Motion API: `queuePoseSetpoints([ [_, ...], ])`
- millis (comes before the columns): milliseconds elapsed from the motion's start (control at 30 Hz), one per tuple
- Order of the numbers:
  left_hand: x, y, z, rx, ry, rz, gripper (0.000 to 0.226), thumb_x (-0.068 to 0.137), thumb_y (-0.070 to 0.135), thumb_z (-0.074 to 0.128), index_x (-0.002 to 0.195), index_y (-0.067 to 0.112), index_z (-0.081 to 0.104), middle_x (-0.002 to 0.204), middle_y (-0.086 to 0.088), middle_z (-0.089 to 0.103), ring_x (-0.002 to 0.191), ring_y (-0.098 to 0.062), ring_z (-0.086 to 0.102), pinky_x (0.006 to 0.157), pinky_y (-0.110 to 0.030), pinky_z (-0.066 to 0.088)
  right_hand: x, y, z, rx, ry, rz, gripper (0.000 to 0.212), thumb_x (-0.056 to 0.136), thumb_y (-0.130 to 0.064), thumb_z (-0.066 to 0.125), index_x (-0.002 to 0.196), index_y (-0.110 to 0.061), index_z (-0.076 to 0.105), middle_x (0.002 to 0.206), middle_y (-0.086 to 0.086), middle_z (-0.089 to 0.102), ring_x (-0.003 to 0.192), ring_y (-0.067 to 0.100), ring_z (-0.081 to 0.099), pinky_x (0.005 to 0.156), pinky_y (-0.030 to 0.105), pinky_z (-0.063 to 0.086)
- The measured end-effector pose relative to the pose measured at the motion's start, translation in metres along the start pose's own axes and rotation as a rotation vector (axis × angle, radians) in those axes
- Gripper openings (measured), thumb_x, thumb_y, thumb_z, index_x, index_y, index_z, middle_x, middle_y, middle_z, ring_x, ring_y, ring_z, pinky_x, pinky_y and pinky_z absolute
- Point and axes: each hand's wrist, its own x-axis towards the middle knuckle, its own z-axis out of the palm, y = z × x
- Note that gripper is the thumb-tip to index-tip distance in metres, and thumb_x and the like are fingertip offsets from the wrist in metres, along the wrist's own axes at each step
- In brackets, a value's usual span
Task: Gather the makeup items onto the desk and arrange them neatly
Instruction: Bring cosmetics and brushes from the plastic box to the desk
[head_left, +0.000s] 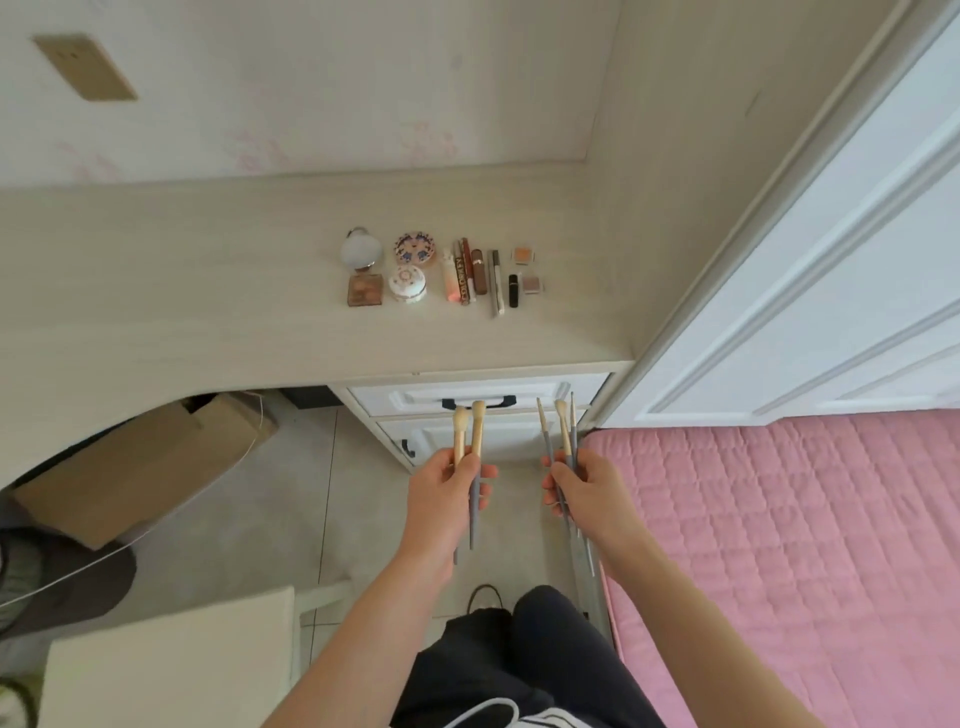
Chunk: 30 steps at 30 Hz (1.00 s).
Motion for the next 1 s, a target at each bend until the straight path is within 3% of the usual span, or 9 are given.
queuePoseSetpoints([
  [133, 0.036, 0.024, 0.016, 0.022, -0.003, -0.001, 0.015, 0.097, 0.017, 0.051, 0.097, 0.013, 0.066, 0.088, -0.006, 0.073, 0.08, -0.018, 0.061, 0.073, -0.031, 0.05, 0.037, -0.028, -0.005, 0.008, 0.013, 0.015, 0.017, 0.096, -0.006, 0.043, 0.097, -0.007, 0.06, 0.074, 0.008, 0.06, 0.063, 0.015, 0.055, 0.059, 0.025, 0.047],
  [367, 0.094, 0.064, 0.06, 0.106, 0.012, 0.019, 0.016, 0.097, 0.018, 0.05, 0.096, 0.012, 0.065, 0.088, 0.0, 0.074, 0.088, -0.015, 0.063, 0.072, -0.026, 0.046, 0.105, -0.071, -0.022, -0.001, -0.002, 0.03, 0.018, 0.096, -0.005, 0.041, 0.097, -0.006, 0.06, 0.073, 0.008, 0.059, 0.063, 0.018, 0.055, 0.061, 0.028, 0.048],
  [533, 0.133, 0.086, 0.096, 0.155, 0.011, -0.002, 0.015, 0.097, 0.016, 0.05, 0.093, 0.013, 0.065, 0.085, 0.0, 0.074, 0.085, -0.02, 0.066, 0.076, -0.033, 0.054, 0.145, -0.095, -0.032, -0.084, -0.047, 0.045, 0.017, 0.096, -0.007, 0.043, 0.098, -0.006, 0.06, 0.075, 0.008, 0.061, 0.063, 0.015, 0.057, 0.057, 0.023, 0.049],
  [800, 0.179, 0.114, 0.137, 0.137, -0.027, -0.023, 0.012, 0.095, 0.011, 0.054, 0.088, 0.013, 0.063, 0.078, 0.0, 0.073, 0.065, -0.009, 0.062, 0.055, -0.019, 0.046, 0.202, -0.123, -0.045, -0.085, -0.039, 0.093, 0.017, 0.096, -0.006, 0.044, 0.097, -0.007, 0.061, 0.074, 0.007, 0.063, 0.066, 0.019, 0.061, 0.069, 0.031, 0.055],
  [900, 0.198, 0.123, 0.148, 0.165, -0.043, -0.024, 0.015, 0.093, 0.01, 0.057, 0.08, 0.017, 0.064, 0.074, -0.001, 0.072, 0.062, -0.014, 0.059, 0.058, -0.025, 0.05, 0.222, -0.13, -0.049, -0.061, -0.003, 0.114, 0.017, 0.096, -0.004, 0.044, 0.094, -0.008, 0.061, 0.073, 0.008, 0.062, 0.064, 0.019, 0.061, 0.068, 0.03, 0.055],
  [1000, 0.217, 0.128, 0.161, 0.232, -0.086, -0.034, 0.02, 0.091, 0.008, 0.059, 0.075, 0.019, 0.065, 0.083, -0.012, 0.072, 0.063, -0.02, 0.059, 0.067, -0.033, 0.055, 0.241, -0.133, -0.049, -0.028, 0.043, 0.132, 0.017, 0.095, -0.003, 0.042, 0.094, -0.006, 0.059, 0.071, 0.008, 0.061, 0.063, 0.021, 0.06, 0.069, 0.033, 0.055],
])
